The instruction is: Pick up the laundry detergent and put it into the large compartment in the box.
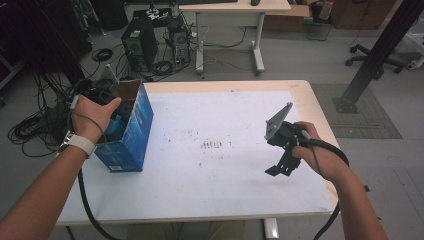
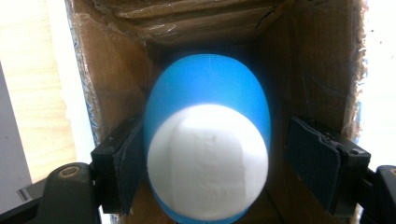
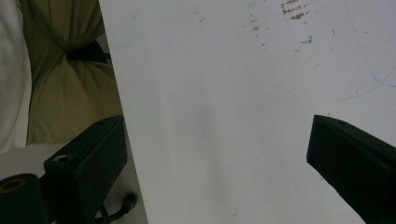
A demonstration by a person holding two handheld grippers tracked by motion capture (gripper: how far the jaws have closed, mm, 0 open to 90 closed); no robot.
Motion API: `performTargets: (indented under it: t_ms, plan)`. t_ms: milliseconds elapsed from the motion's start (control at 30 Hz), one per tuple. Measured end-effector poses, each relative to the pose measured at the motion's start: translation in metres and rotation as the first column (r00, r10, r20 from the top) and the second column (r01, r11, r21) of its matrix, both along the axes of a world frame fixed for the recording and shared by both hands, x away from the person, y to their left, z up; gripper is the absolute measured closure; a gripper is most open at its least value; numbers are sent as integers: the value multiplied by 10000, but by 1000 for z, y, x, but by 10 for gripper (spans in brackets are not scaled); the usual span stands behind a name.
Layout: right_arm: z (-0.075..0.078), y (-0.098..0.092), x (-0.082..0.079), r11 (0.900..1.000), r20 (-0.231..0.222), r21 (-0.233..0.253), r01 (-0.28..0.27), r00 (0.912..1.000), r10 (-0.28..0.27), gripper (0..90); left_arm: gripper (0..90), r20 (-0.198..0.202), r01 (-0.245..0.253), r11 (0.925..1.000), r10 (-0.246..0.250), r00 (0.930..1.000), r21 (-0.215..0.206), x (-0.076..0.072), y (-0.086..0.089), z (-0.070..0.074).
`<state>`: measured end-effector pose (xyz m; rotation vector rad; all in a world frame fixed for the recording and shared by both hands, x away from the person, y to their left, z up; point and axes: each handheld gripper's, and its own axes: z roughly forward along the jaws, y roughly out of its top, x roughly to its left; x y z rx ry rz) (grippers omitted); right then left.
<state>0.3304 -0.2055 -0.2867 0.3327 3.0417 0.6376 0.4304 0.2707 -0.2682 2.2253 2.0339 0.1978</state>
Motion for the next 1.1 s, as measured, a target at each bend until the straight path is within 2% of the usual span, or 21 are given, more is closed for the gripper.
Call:
performTargets:
  t_ms: [33, 267, 600, 833, 900, 1000, 1100]
  plan:
    - [0, 0, 0, 10000, -5, 0, -4, 10000, 4, 55, 193, -27, 3, 10000, -3, 10000, -55, 0, 0, 1]
    - [-1, 2, 0, 10000, -12, 33, -40, 10000, 40, 55, 178, -16, 13, 9998, -13, 10000, -201, -2, 1, 4]
    - [0, 2, -2, 10000, -4, 17, -27, 10000, 27, 55, 136, -10, 134, 9999, -134, 9999, -83, -4, 0, 11]
    - [1, 3, -3, 10000, 4, 17, -35, 10000, 35, 55, 108, -29, 200, 9997, -200, 9998, -151, -5, 2, 16]
    - [1, 3, -3, 10000, 6, 17, -57, 10000, 57, 55, 89, -52, 233, 9991, -235, 9997, -357, -4, 2, 20]
    - [3, 3, -3, 10000, 41, 16, -51, 10000, 51, 55, 80, -106, 351, 9988, -355, 9993, -341, -4, 2, 23]
    - [3, 2, -3, 10000, 43, -13, -35, 10000, 35, 55, 75, 22, 468, 9978, -467, 9989, -466, -5, 1, 28]
